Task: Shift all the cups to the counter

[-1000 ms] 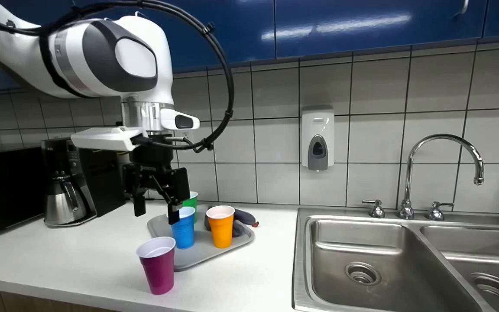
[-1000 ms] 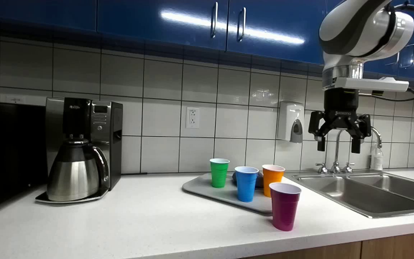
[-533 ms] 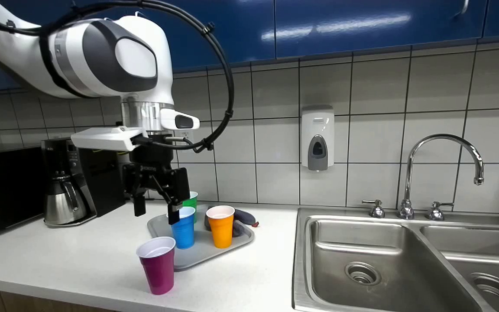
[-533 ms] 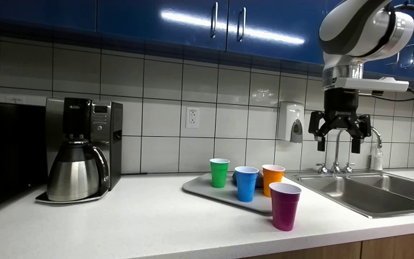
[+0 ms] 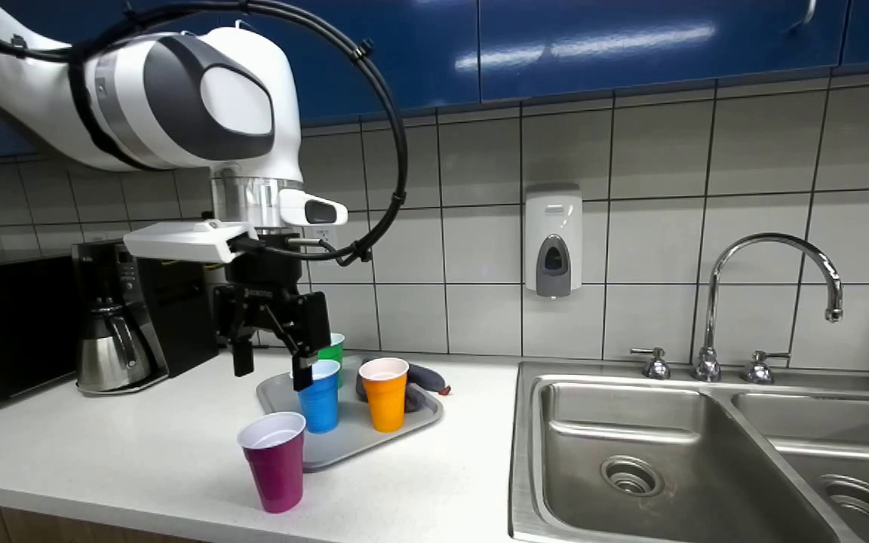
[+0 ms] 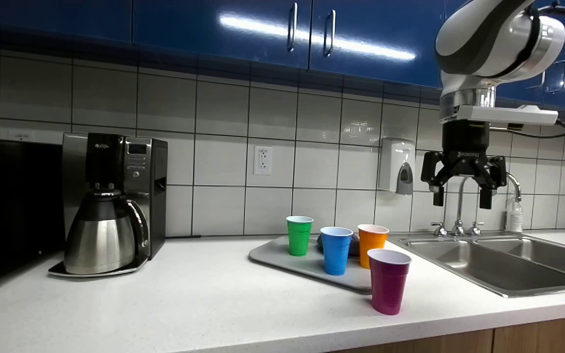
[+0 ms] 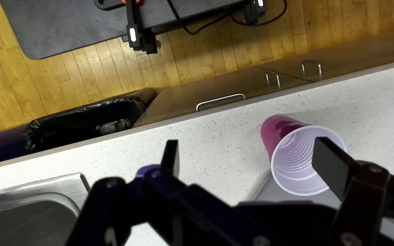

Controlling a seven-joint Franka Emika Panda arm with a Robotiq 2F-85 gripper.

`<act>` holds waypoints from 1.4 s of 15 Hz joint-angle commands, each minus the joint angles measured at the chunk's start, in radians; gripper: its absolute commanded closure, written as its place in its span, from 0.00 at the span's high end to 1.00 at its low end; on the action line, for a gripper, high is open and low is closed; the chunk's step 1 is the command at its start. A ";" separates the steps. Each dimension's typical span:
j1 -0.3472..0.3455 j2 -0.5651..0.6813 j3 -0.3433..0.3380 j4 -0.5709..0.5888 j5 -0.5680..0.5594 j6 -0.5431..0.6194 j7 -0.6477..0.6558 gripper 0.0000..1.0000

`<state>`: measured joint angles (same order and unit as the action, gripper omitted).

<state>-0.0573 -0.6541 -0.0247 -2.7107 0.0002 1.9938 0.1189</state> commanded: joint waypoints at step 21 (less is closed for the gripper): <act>-0.091 0.375 0.071 0.041 -0.204 0.557 0.204 1.00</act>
<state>-0.1018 -0.3495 0.0310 -2.7121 -0.1527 2.4971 0.2744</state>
